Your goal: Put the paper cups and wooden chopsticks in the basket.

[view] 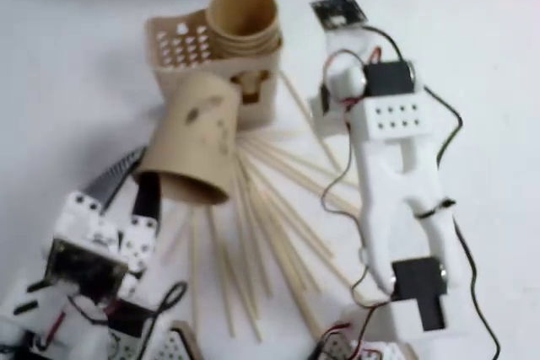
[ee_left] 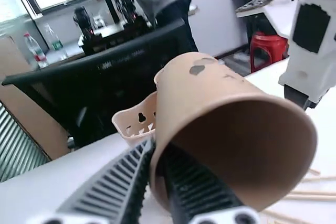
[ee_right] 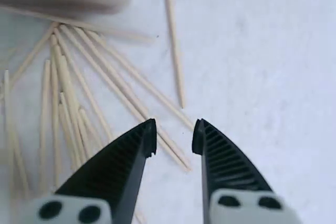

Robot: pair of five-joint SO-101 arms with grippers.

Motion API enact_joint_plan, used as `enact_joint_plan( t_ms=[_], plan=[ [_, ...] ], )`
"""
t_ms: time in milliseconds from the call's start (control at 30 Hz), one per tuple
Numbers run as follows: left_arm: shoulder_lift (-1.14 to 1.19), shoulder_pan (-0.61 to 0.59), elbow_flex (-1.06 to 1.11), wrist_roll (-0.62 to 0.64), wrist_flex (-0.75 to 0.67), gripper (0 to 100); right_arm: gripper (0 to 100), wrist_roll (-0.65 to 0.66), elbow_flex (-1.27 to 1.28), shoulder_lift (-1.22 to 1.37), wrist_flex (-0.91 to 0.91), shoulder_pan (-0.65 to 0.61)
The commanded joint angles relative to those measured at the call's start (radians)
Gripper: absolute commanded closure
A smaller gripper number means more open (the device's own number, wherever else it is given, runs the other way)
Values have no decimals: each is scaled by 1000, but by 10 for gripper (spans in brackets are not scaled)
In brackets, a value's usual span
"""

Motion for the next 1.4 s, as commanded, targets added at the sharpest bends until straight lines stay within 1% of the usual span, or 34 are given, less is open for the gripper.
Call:
enact_joint_plan(
  t_ms=[0, 100, 167, 333, 433, 733, 900, 1067, 1300, 1367],
  plan=[
    [297, -2, -282, -15, 83, 977, 876, -28, 169, -79, -174, 77],
    [458, -2, -493, -12, 133, 977, 876, -127, 302, -105, -325, 140],
    [558, 2, -628, -11, 167, 977, 876, -169, 364, -116, -407, 170],
    [819, 4, -918, -8, 272, 977, 876, -189, 451, -122, -535, 177],
    [974, 4, -1033, -8, 296, 977, 876, -189, 474, -122, -570, 180],
    [1366, -2, -1343, -8, 290, 977, 876, -189, 491, -117, -576, 191],
    [1509, -2, -1490, -8, 318, 977, 876, -189, 491, -117, -576, 191],
    [1615, -19, -1593, -8, 350, 977, 876, -189, 491, -119, -576, 191],
    [1721, -90, -1629, -8, 344, 977, 876, -189, 491, -117, -576, 191],
    [1739, -94, -1629, -8, 344, 977, 876, -189, 491, -116, -576, 191]
  ],
)
